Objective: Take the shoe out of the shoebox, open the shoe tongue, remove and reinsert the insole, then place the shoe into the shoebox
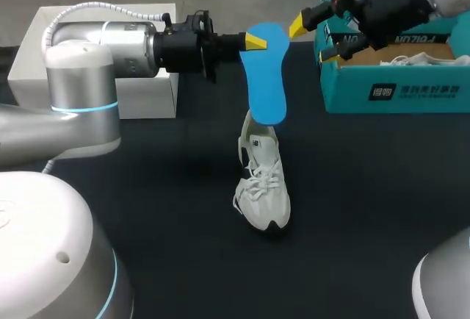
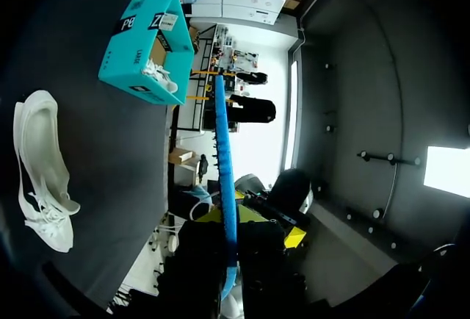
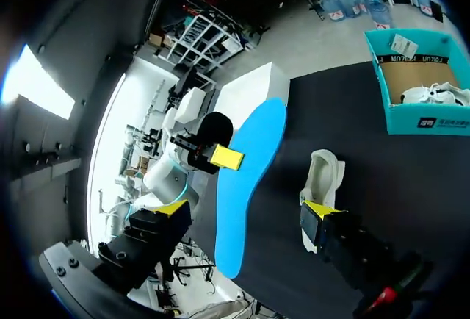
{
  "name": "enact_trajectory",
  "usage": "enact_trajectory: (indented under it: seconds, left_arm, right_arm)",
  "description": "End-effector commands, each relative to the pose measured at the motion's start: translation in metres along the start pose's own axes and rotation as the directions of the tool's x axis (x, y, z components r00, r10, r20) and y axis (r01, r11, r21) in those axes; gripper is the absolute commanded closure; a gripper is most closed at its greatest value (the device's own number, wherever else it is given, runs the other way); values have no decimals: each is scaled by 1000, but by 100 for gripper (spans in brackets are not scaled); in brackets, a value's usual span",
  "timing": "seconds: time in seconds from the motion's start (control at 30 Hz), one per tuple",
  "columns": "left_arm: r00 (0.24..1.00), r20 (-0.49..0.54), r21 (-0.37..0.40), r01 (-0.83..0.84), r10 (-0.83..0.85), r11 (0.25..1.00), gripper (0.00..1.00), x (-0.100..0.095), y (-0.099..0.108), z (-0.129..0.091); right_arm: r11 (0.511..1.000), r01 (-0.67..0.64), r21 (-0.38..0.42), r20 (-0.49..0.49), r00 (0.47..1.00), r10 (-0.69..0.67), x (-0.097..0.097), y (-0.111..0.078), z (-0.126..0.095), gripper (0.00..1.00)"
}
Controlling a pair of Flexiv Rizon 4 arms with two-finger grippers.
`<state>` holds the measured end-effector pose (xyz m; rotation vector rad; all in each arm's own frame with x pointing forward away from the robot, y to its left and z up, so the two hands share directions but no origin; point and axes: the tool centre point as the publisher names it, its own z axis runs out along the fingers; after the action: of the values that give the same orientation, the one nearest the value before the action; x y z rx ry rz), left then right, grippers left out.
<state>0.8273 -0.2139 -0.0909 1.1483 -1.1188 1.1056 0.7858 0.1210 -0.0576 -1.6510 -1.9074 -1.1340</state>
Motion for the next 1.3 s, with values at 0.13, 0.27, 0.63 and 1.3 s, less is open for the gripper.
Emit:
enact_trajectory:
  seconds: [0.13,0.27,0.63,1.3]
  left_arm:
    - [1000,-5,3,4,-4,1000,100,1,-1,1]
    - [1000,-13,2,0,0,1000,100,5,1,2]
    - [1000,-10,-5,-14,14,1000,100,8,2,3]
    - [984,-52,-32,-172,170,985,100,9,8,2]
  right_arm:
    - [990,-65,-128,-605,796,-26,-14,-9,3,0]
    - [990,-83,-114,-609,793,-4,-20,-10,3,0]
    - [992,-91,-88,-618,786,17,-30,-6,2,0]
    - [992,-123,18,-587,802,110,-31,-4,4,0]
